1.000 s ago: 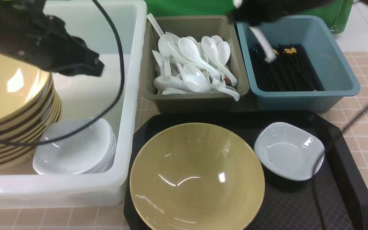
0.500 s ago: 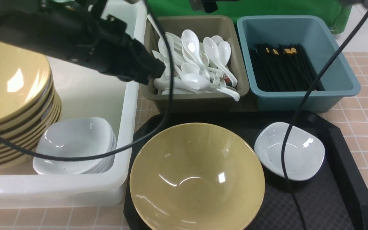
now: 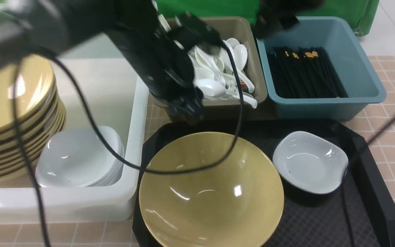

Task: On brown table put chopsticks spoon bowls plates into blue grey white boxes.
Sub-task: 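Grasp the large bowl on the tray by its rim, then place the tan bowl onto the bowl stack in the left bin with the left gripper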

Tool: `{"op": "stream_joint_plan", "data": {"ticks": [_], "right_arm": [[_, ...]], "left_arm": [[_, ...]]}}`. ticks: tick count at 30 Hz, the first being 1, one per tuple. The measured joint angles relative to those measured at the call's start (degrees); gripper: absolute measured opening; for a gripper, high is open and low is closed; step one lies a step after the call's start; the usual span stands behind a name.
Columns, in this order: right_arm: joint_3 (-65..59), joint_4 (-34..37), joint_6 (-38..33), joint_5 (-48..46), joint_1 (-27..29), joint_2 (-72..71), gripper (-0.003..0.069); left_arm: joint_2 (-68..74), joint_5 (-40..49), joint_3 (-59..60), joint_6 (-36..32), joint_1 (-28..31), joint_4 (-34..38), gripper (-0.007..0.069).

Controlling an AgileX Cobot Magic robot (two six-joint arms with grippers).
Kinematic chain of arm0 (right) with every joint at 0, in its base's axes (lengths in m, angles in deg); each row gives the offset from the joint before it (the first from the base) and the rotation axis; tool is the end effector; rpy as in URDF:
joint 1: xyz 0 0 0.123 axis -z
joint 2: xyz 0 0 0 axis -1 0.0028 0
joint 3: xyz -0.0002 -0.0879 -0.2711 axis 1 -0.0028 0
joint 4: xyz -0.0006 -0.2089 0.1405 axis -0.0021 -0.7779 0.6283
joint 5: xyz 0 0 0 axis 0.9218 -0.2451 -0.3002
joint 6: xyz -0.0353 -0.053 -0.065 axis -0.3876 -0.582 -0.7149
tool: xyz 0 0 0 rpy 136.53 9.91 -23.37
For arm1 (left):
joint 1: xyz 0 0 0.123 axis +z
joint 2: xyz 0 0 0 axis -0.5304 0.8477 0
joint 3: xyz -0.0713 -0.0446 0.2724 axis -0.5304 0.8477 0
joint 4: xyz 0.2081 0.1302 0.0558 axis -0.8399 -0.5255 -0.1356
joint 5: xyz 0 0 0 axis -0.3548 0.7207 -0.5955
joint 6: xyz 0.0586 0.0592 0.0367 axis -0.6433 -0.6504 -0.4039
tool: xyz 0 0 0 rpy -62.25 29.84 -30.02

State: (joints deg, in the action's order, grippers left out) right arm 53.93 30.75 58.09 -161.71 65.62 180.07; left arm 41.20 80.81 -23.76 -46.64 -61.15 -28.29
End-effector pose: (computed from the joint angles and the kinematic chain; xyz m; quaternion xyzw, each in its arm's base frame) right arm 0.3362 0.1645 0.4043 -0.3639 0.8846 0.0787 0.2808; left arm 0.3422 -0.2042 0.2783 0.4639 0.8659 -0.0694 0.1739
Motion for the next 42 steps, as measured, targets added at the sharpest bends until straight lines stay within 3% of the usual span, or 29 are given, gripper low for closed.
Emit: {"op": "stream_joint_plan", "data": {"ticks": [5,10,14,21,26,36,42], "right_arm": [[-11.69,-2.67,-1.05,-0.06,0.00,-5.99,0.0276],[-16.60,-4.67,-1.18,-0.06,0.00,-8.19,0.0216],[-16.77,-4.72,-1.18,0.87,0.00,-8.25,0.0211],[-16.77,-4.85,-2.91,2.24,0.00,-8.35,0.0211],[-15.51,-5.03,-5.07,1.38,-0.49,-8.35,0.0206],[-5.14,-5.15,-8.76,0.31,-9.12,-8.35,0.0041],[-0.61,-4.82,-9.67,0.93,-14.72,-8.43,0.0036]], "left_arm": [[4.33,-1.89,-0.06,0.00,-1.23,-3.06,0.0425],[7.57,-0.04,-0.11,0.00,-1.35,-1.60,0.0437],[9.10,2.30,-0.11,0.00,-1.35,1.24,0.0409],[8.95,6.13,-0.17,2.80,-1.19,4.08,0.0099],[5.11,5.94,-0.17,4.96,0.11,7.33,0.0011],[-9.04,6.73,0.01,2.51,16.09,19.48,0.0007],[-21.52,7.22,5.10,0.70,35.63,27.60,0.0007]]}}
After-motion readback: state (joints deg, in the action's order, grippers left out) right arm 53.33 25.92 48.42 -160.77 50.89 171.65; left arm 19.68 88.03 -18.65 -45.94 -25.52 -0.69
